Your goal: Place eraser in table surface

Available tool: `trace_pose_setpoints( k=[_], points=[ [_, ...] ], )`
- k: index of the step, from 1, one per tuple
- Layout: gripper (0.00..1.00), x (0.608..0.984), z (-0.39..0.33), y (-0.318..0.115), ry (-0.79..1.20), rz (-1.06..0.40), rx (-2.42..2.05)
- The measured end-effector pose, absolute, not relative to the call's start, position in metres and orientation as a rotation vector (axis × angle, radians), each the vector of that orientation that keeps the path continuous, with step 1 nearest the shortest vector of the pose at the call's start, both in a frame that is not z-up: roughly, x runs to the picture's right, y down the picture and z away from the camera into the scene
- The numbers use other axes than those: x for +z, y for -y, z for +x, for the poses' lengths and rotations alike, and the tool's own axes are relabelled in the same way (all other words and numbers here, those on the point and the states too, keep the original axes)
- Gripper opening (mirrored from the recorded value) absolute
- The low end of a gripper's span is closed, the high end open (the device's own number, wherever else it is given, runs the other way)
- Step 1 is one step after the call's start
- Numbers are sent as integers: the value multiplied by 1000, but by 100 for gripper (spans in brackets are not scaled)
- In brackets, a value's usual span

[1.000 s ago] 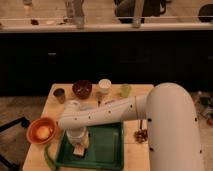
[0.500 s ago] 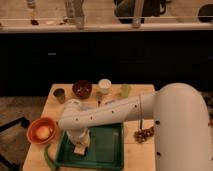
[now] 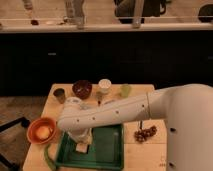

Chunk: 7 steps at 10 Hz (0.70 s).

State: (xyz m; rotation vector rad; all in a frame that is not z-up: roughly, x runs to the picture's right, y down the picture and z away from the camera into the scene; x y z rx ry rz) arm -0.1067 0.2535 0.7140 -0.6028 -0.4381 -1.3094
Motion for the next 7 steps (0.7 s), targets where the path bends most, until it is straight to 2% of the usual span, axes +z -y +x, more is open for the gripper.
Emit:
trace_pose_setpoints(
  k=[7],
  points=[
    [10,689,-38,-237,318,-595,-1203]
  ],
)
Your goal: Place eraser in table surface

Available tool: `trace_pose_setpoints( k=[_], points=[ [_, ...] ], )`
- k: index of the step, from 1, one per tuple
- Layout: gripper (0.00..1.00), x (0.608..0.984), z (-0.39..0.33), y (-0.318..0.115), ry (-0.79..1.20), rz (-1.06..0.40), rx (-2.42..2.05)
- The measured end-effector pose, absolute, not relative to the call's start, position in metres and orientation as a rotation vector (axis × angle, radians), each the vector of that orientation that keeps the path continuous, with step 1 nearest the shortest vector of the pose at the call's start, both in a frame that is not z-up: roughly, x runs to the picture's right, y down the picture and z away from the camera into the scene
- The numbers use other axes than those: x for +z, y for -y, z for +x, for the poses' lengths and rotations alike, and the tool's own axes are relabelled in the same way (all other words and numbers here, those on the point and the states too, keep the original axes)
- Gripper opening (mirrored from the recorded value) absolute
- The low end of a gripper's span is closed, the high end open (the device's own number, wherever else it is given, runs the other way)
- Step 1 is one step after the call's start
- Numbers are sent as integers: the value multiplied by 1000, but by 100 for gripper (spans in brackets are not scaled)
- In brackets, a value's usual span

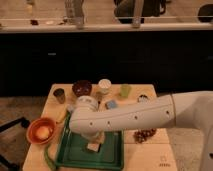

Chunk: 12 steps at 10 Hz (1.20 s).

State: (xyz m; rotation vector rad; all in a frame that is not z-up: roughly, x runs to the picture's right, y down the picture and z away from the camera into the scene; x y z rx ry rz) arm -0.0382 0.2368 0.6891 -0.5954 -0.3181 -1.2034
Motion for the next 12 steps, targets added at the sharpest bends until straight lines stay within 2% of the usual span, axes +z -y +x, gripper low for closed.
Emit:
trace_pose_setpoints(
  k=[5,12],
  points=[
    [10,683,2,-239,277,-606,-1135],
    [10,684,-2,-238,282,-601,-1140]
  ],
)
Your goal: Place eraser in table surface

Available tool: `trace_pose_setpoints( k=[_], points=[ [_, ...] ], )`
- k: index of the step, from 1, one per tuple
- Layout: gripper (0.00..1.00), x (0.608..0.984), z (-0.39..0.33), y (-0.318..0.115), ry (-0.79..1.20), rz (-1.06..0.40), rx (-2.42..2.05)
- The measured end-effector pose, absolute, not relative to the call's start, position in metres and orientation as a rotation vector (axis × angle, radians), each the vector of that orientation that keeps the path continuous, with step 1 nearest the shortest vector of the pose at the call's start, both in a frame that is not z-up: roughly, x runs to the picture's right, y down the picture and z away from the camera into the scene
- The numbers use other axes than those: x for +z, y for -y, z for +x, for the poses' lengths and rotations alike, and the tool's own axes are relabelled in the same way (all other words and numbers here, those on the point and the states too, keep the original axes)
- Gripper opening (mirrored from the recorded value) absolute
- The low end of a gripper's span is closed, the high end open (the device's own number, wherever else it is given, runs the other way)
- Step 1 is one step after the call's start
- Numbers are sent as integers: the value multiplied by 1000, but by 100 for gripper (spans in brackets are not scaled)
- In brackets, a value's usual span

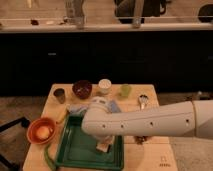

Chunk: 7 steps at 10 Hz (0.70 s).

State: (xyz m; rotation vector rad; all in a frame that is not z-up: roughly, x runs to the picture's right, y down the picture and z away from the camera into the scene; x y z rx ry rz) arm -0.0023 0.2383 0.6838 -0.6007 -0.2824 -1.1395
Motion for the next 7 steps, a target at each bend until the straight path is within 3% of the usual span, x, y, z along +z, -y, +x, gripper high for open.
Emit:
trace_pose_setpoints(
  k=[7],
  points=[
    [10,678,65,-240,233,-603,-934]
  ],
)
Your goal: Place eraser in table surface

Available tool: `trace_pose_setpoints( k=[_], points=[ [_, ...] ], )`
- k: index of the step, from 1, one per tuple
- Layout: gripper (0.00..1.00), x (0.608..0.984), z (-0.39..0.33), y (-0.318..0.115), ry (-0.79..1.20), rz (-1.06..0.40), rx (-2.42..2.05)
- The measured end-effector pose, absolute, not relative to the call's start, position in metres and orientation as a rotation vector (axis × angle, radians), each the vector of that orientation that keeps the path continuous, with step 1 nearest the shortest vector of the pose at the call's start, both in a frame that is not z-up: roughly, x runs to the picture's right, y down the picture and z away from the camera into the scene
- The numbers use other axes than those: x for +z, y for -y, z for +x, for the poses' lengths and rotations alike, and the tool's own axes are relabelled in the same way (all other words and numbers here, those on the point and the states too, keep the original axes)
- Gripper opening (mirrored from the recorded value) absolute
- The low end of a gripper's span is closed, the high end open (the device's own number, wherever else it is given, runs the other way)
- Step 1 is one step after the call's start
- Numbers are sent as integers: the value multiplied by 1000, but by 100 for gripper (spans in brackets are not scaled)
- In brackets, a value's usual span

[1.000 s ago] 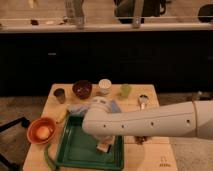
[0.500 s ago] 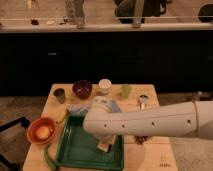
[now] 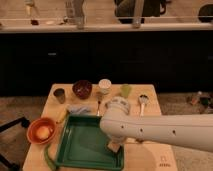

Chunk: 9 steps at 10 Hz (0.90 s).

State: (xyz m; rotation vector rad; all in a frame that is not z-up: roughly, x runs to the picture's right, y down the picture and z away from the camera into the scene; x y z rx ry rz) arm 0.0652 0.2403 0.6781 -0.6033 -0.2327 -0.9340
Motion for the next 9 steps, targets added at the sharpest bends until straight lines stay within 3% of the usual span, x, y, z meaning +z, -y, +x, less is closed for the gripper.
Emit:
trace_pose_setpoints(
  k=[9],
  points=[
    [10,666,116,-261,209,-607,-802]
  ],
)
